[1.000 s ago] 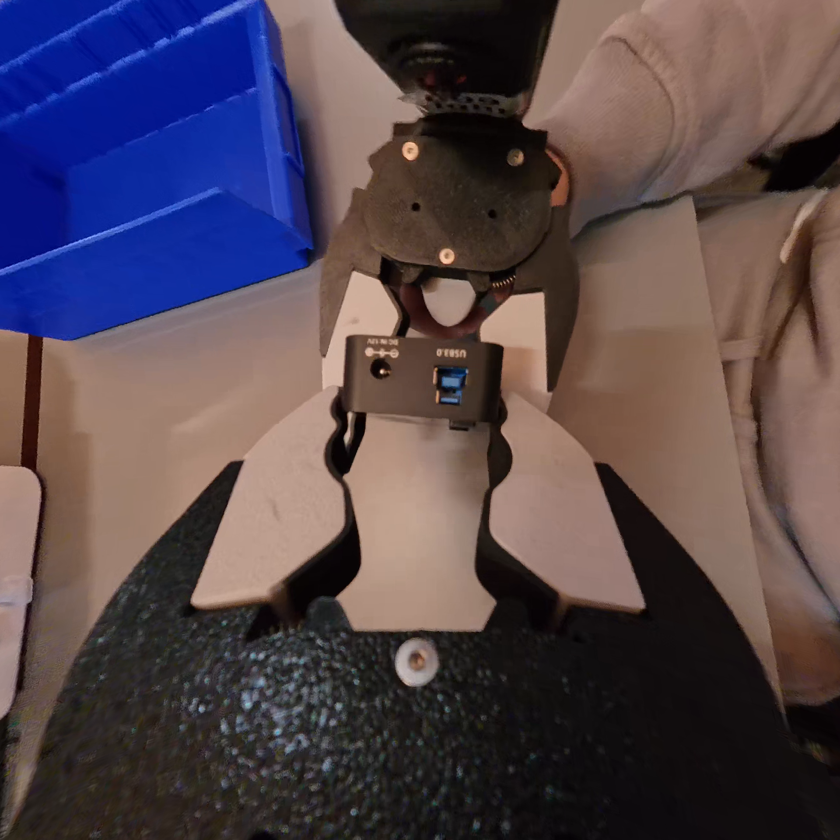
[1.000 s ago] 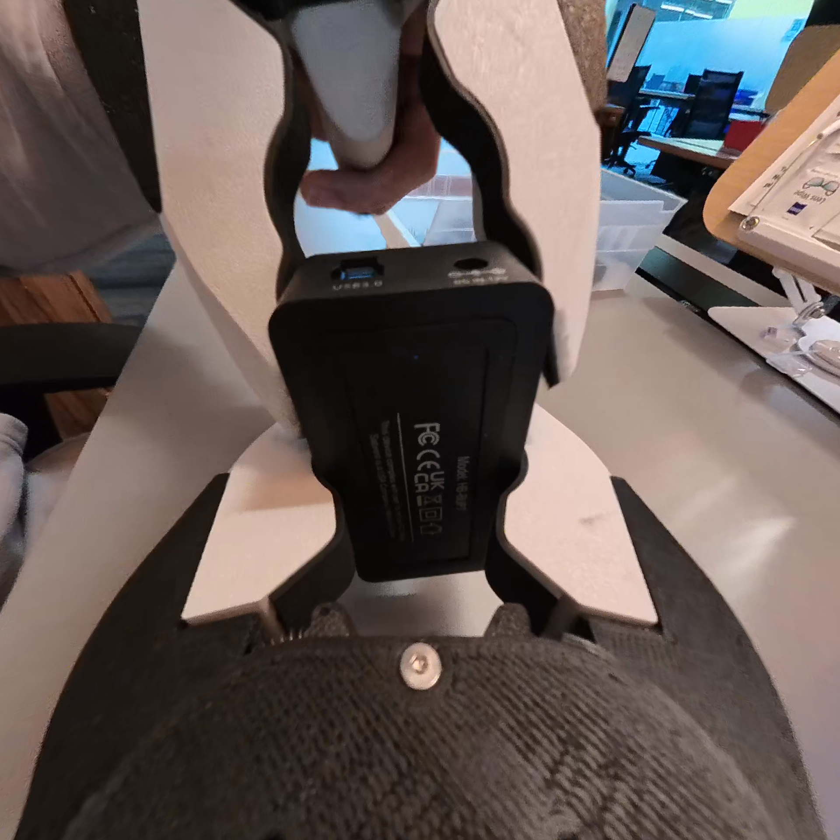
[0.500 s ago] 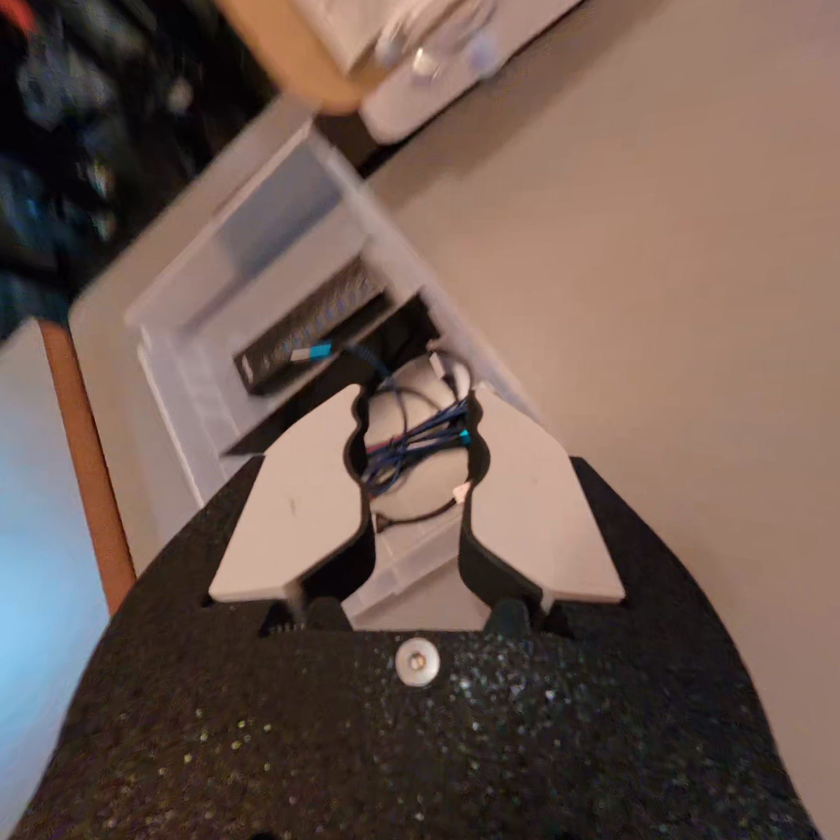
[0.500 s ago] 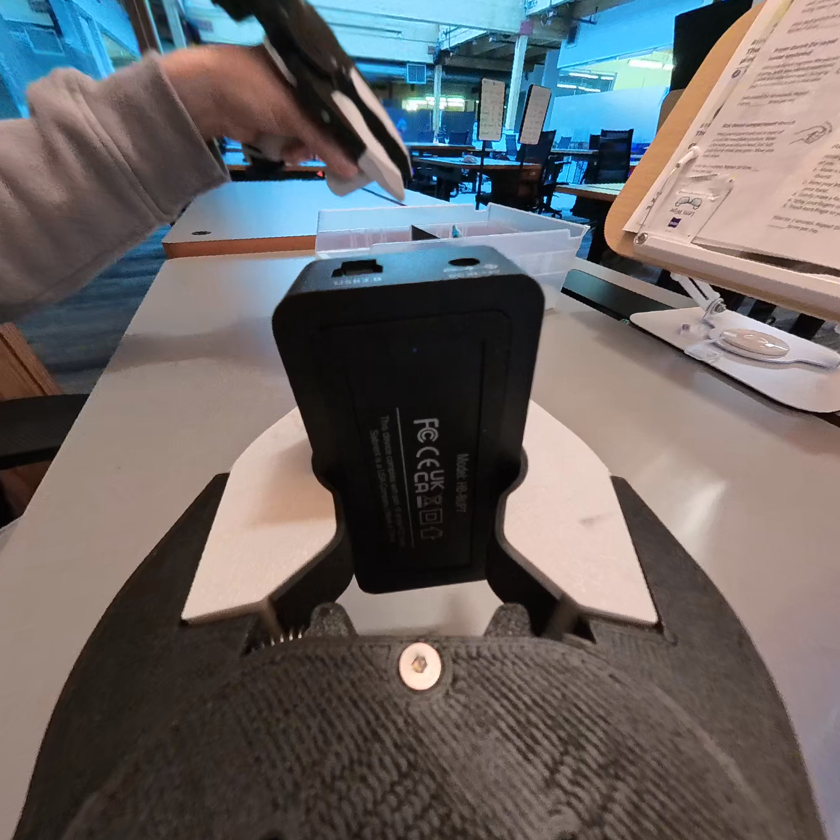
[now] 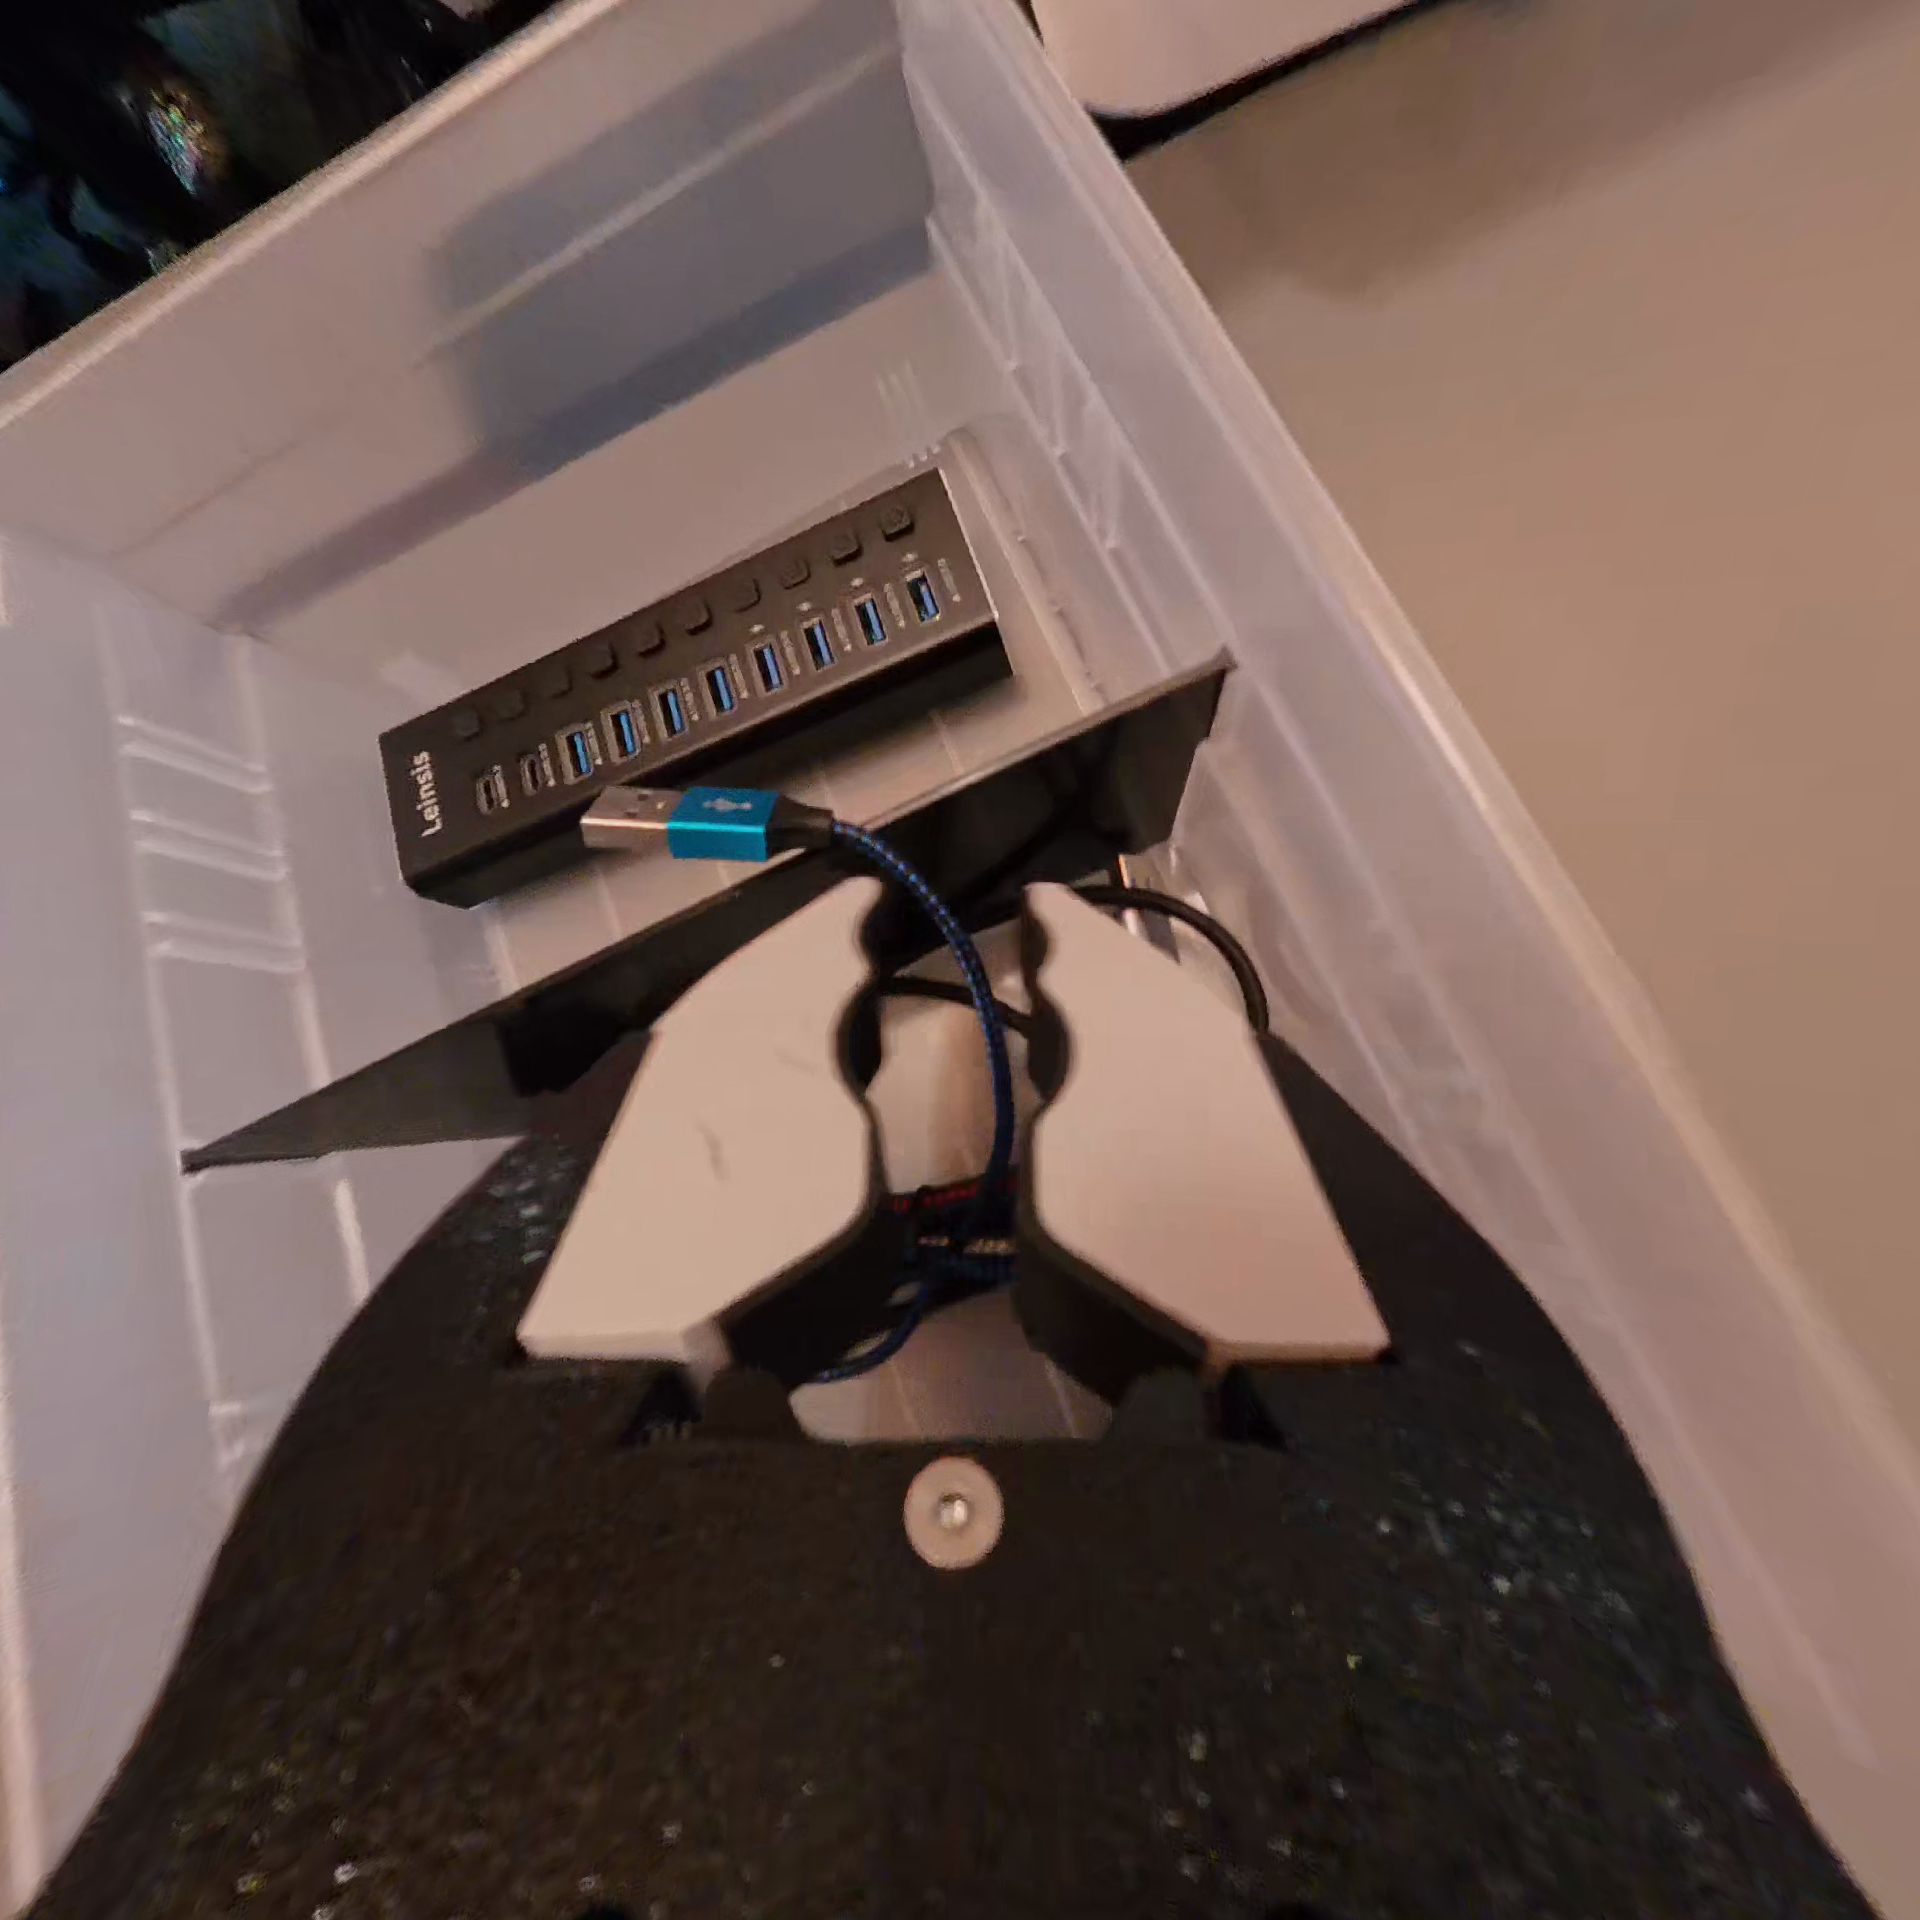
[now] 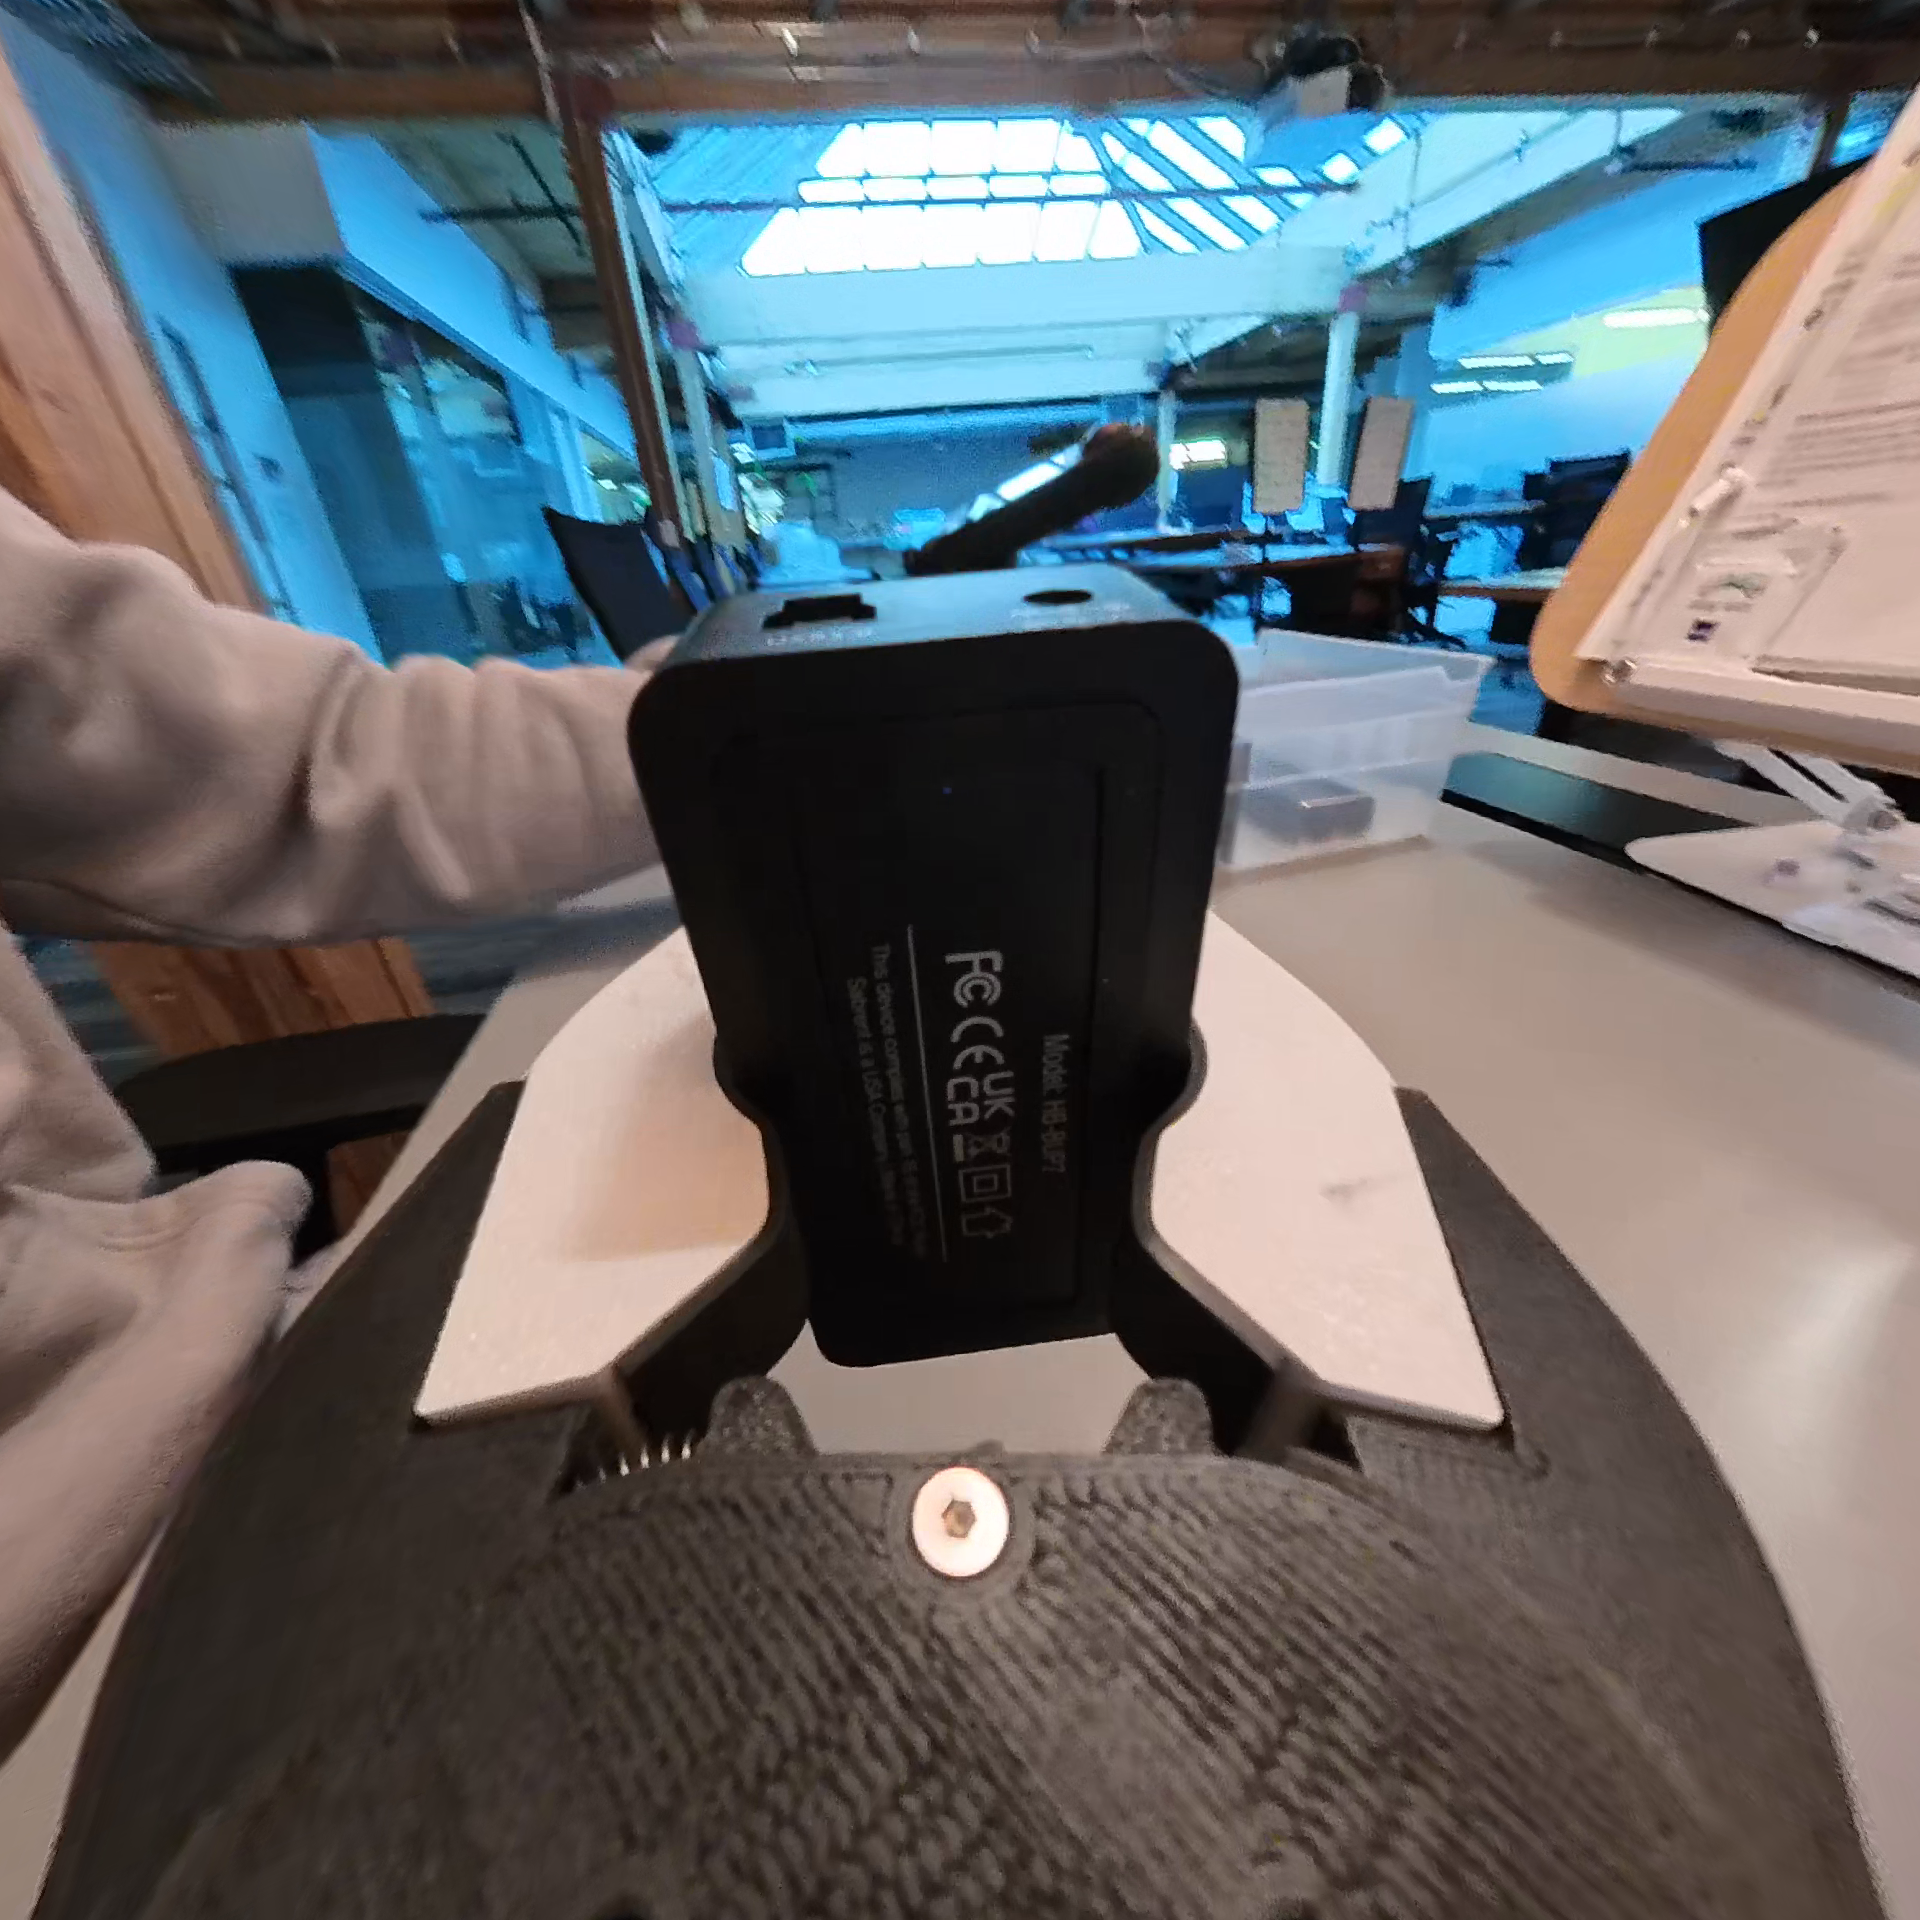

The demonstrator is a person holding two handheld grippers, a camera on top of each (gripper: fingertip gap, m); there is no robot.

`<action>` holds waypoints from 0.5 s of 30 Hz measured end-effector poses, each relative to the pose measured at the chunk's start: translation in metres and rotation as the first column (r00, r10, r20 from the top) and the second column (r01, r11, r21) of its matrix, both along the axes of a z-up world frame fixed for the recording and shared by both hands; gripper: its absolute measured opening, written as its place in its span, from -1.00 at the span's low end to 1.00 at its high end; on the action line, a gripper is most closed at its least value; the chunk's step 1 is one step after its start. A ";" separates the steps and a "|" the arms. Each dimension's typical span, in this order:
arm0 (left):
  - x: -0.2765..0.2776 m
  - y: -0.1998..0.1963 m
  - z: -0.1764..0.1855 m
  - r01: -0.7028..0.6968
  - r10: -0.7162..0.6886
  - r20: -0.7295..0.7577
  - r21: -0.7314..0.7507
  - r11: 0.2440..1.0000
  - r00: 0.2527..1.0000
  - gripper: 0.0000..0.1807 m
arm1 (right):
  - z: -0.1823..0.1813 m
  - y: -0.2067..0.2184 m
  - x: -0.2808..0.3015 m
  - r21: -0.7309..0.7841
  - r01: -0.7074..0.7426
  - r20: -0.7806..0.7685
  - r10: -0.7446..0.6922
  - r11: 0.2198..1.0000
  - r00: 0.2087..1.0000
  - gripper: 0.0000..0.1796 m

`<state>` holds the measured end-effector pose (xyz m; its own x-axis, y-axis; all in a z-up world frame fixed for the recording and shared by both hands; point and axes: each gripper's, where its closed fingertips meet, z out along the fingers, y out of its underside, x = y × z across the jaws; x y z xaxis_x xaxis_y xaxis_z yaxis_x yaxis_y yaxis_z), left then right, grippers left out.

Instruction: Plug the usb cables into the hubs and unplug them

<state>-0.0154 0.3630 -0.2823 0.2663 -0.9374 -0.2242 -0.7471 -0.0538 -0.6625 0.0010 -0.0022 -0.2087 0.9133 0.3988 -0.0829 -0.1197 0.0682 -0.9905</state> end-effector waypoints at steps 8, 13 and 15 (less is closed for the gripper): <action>-0.016 -0.028 0.074 0.026 -0.063 0.224 0.166 0.986 0.973 -0.98 | 0.026 -0.022 -0.010 0.143 -0.207 -0.185 0.232 0.968 0.955 -0.17; -0.029 -0.081 0.158 0.133 -0.232 0.383 0.267 0.955 0.894 -0.97 | 0.036 -0.031 -0.013 0.202 -0.271 -0.235 0.315 0.941 0.920 -0.17; -0.030 -0.118 0.184 0.229 -0.339 0.435 0.286 0.931 0.834 -0.97 | 0.042 -0.037 -0.016 0.237 -0.312 -0.252 0.369 0.920 0.895 -0.17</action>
<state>-0.0453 0.2454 -0.0980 0.1198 -0.9315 -0.3435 -0.3035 0.2950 -0.9060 -0.0149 -0.0393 -0.1670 0.6661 0.7146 -0.2136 -0.4445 0.1504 -0.8830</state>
